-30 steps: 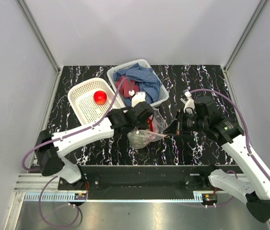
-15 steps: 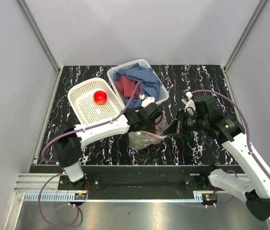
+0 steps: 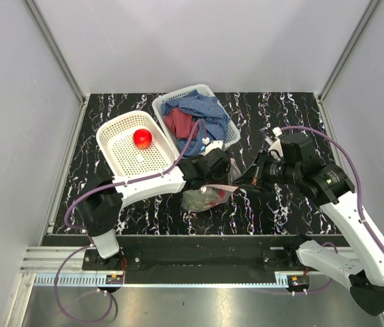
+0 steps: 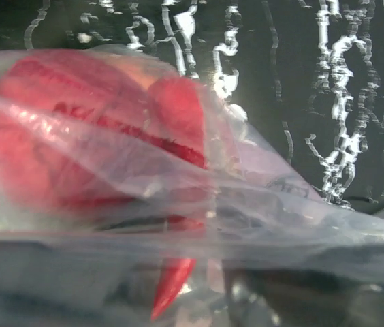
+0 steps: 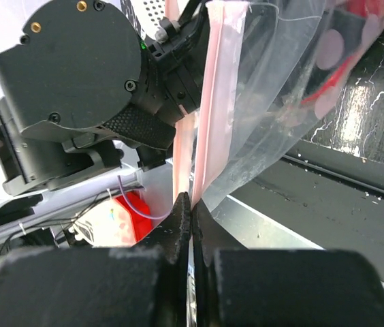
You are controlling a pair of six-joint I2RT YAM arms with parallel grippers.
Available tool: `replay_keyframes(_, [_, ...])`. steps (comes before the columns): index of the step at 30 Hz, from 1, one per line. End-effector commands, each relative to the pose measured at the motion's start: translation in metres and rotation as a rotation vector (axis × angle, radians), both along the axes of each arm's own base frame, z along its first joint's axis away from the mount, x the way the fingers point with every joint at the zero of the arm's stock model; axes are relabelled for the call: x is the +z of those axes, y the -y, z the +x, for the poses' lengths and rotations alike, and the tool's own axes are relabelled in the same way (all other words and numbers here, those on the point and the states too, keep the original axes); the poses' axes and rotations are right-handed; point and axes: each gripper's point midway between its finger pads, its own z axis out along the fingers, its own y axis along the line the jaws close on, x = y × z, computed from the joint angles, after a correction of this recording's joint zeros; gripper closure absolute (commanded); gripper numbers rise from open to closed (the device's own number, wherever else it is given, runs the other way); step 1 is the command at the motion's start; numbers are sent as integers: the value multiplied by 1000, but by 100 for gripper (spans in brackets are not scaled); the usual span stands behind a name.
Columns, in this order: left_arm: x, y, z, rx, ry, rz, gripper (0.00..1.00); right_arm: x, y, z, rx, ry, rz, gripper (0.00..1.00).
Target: Open the zip-top bag and remove the fake food
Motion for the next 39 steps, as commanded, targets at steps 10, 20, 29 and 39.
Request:
replay_keyframes(10, [-47, -2, 1, 56, -58, 25, 56, 16, 7, -14, -36, 23, 53, 100])
replay_keyframes(20, [-70, -20, 23, 51, 14, 219, 72, 10, 12, -19, -26, 27, 28, 100])
replay_keyframes(29, [-92, -26, 24, 26, -13, 291, 57, 17, 12, -20, -12, 50, 31, 100])
replay_keyframes(39, [-39, -6, 30, -28, 29, 228, 99, 2, 16, -22, 37, 97, -21, 100])
